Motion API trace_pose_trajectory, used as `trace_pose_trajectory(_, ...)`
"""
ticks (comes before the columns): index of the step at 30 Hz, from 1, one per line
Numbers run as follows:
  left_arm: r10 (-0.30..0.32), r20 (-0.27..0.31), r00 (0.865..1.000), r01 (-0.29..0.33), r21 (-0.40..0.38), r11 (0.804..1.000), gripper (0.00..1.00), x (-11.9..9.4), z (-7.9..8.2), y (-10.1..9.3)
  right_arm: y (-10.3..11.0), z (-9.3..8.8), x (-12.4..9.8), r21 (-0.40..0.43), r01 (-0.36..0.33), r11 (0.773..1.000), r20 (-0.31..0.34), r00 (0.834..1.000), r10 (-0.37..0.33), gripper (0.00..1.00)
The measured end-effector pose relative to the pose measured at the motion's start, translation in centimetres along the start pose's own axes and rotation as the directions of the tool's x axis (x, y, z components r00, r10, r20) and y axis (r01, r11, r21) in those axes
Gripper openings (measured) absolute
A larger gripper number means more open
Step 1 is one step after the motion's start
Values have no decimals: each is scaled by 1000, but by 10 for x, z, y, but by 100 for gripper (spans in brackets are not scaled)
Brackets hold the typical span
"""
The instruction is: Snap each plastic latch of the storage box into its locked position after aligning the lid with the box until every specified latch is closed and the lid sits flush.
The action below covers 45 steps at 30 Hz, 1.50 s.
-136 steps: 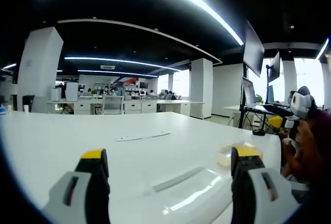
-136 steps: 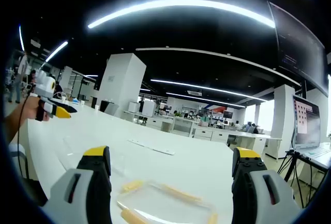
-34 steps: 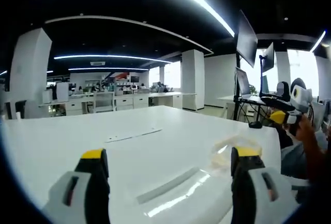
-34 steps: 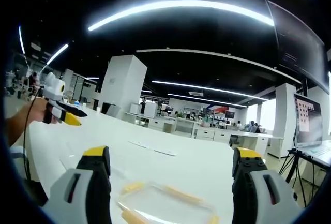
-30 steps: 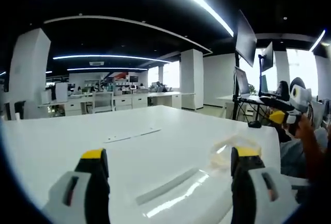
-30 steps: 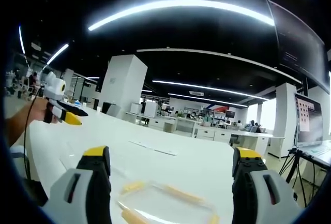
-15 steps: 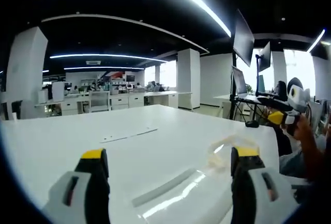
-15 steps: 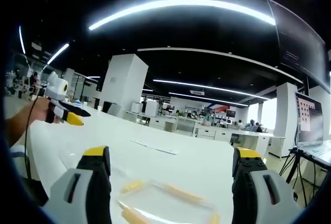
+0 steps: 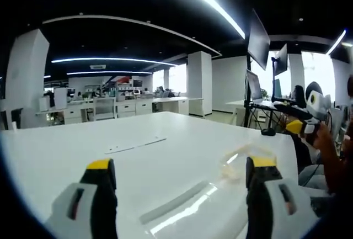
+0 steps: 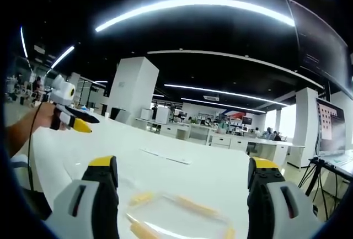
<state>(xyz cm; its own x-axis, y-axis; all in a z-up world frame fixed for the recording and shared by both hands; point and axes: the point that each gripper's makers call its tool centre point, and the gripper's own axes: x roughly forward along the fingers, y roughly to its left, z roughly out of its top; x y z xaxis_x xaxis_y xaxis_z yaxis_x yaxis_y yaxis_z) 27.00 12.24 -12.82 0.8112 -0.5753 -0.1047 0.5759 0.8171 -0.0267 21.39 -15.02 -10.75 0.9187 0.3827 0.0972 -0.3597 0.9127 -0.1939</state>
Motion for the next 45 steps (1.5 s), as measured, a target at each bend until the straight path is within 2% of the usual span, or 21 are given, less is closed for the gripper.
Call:
trace_pose_trajectory(18,-21,2,1000,21,-5,1000,99,9,4,-8,0,2,-1,4,-2,1000,6,1000,2,99)
trace_pose_trajectory(45,-38,-40,998,38,7,999,99,24,2,-11,-4,0,0,11,-4,1000,2,1000,4,99)
